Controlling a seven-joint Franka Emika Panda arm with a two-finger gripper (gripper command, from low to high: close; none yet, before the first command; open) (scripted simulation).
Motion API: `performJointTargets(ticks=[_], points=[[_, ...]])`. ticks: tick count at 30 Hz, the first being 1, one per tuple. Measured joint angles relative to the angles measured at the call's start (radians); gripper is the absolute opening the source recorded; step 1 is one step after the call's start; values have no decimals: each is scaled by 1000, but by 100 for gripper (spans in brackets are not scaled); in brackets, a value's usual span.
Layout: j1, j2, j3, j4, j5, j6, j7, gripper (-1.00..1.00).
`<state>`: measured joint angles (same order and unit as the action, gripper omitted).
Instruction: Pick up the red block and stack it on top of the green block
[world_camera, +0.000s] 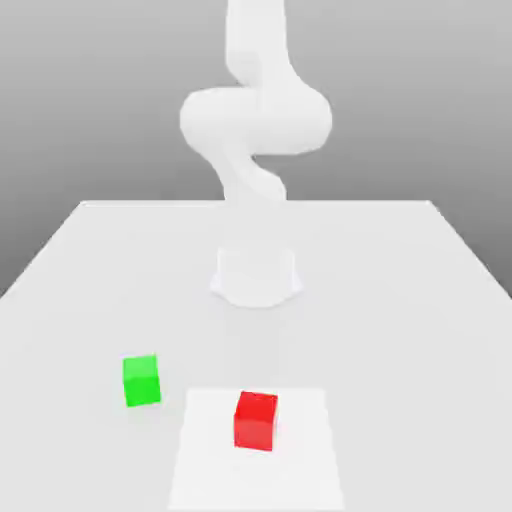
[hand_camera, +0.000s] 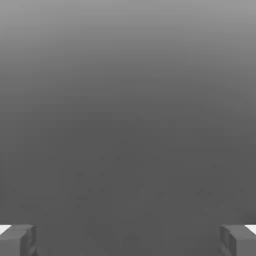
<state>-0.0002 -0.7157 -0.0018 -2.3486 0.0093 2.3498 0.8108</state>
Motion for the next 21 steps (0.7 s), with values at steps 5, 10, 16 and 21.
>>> performJointTargets(ticks=[5,10,16,21], points=[[-3,194,3,-107,20,113,25,0],[-6,376,10,-209,29,219,56,0],[-13,594,21,-331,20,347,108,0],[-14,774,17,-400,-12,465,158,0]])
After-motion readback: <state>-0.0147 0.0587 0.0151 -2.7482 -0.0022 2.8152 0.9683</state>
